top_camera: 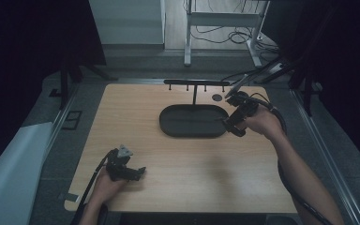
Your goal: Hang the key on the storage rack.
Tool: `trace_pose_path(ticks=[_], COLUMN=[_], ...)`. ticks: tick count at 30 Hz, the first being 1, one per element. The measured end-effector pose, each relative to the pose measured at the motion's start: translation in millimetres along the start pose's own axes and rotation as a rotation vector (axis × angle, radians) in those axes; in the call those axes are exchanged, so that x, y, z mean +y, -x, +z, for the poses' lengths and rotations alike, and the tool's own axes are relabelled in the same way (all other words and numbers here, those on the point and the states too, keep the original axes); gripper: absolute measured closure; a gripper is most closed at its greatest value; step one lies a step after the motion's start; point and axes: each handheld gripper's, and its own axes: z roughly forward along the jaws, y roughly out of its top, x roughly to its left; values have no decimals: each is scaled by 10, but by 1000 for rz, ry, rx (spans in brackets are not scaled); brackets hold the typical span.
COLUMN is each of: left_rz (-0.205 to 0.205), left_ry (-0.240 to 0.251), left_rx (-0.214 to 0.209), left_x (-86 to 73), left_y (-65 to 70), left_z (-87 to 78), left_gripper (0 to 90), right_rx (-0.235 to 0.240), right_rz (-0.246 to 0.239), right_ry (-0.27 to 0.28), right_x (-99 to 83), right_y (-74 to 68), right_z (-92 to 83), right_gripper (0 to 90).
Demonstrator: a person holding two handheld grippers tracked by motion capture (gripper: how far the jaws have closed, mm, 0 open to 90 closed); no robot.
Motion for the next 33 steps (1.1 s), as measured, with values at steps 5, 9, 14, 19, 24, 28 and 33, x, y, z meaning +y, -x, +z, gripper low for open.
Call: trace_pose_path(ticks=[5,9,14,19,24,28,33], left_rz=[1,0,0,3,2,1,0], left_ry=[2,1,1,-1,-1,1,4], left_rx=[2,1,1,1,0,1,3], left_x=[-1,-1,-1,0,-1,-2,-3], left_y=[0,1,0,-1,0,1,2], left_z=[1,1,1,-1,-1,1,3], left_gripper=[0,0,0,0,0,0,0], right_rx=[0,-3,-13,-22,-36,-38,-43], right_rz=[29,44,78,100,120,125,132], right_ry=[10,15,23,29,43,51,62], right_x=[84,140,247,346,450,500,586], right_y=[94,150,243,315,379,395,405], right_z=[-90,-140,-229,-295,-394,-446,-510], right_gripper=[487,487,487,487,487,488,488])
